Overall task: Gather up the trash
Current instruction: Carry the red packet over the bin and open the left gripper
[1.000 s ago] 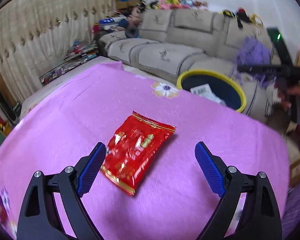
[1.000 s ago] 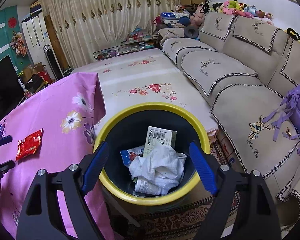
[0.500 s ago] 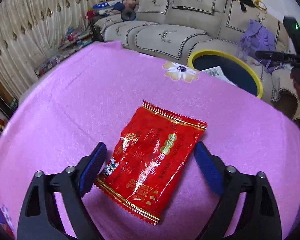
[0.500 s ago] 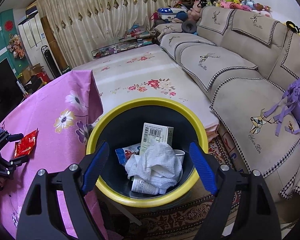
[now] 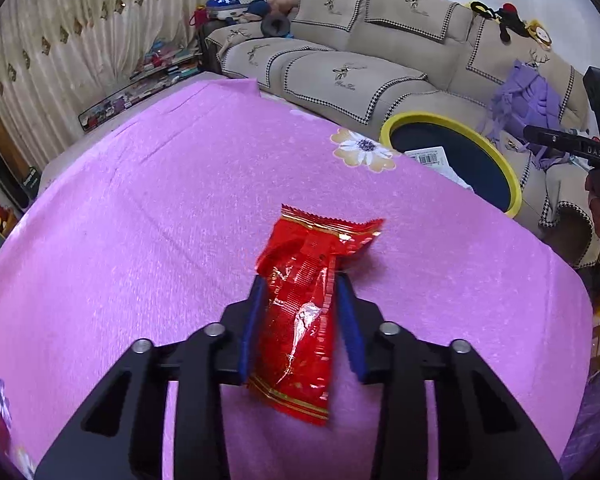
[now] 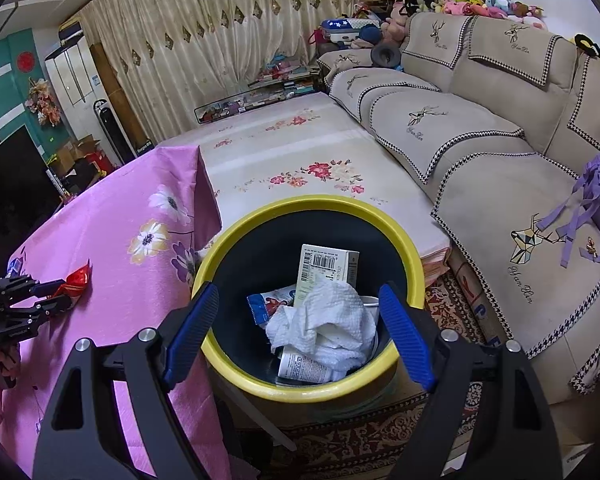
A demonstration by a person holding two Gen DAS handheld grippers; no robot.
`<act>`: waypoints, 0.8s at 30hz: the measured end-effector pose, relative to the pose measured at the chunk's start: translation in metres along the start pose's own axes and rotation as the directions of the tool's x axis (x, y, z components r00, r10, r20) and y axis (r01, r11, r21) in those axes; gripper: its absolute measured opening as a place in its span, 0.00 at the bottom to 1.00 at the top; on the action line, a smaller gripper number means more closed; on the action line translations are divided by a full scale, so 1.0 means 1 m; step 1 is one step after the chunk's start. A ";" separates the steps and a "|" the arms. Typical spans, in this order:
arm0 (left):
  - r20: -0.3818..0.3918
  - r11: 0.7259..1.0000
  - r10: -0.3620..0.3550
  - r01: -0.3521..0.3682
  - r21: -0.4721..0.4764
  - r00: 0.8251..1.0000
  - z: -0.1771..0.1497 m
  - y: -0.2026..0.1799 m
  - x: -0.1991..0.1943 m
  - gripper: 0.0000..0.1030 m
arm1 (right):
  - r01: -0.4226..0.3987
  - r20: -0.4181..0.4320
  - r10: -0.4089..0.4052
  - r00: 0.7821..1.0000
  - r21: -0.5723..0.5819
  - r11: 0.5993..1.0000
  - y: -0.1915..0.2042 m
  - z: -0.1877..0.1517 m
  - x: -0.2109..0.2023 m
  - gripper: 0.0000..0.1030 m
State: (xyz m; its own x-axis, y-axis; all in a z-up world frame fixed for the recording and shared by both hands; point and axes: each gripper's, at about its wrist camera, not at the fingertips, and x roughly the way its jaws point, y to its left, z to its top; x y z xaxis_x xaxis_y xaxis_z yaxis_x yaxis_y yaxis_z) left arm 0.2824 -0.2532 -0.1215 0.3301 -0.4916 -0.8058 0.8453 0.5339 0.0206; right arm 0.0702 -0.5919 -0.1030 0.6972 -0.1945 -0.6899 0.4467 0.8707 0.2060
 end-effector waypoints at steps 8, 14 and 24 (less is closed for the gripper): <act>0.012 0.999 0.031 -0.031 0.030 0.999 0.007 -0.028 -0.026 0.03 | -0.007 0.020 0.006 1.000 0.015 1.000 -0.009 -0.002 -0.010 0.76; 0.018 0.997 0.032 -0.033 0.063 0.999 0.020 -0.050 -0.035 0.03 | -0.006 0.032 0.005 0.999 0.035 0.999 -0.021 -0.006 -0.018 0.76; 0.055 0.988 -0.043 0.034 0.152 0.998 0.083 -0.116 -0.027 0.03 | 0.041 0.081 -0.046 0.996 0.067 0.997 -0.055 -0.010 -0.048 0.76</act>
State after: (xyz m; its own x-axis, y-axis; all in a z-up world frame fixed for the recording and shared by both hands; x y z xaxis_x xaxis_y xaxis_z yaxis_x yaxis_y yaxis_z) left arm 0.2104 -0.3589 -0.0534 0.3165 -0.5514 -0.7718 0.9101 0.4060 0.0831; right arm 0.0066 -0.6263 -0.0879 0.7192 -0.2706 -0.6399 0.5114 0.8297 0.2239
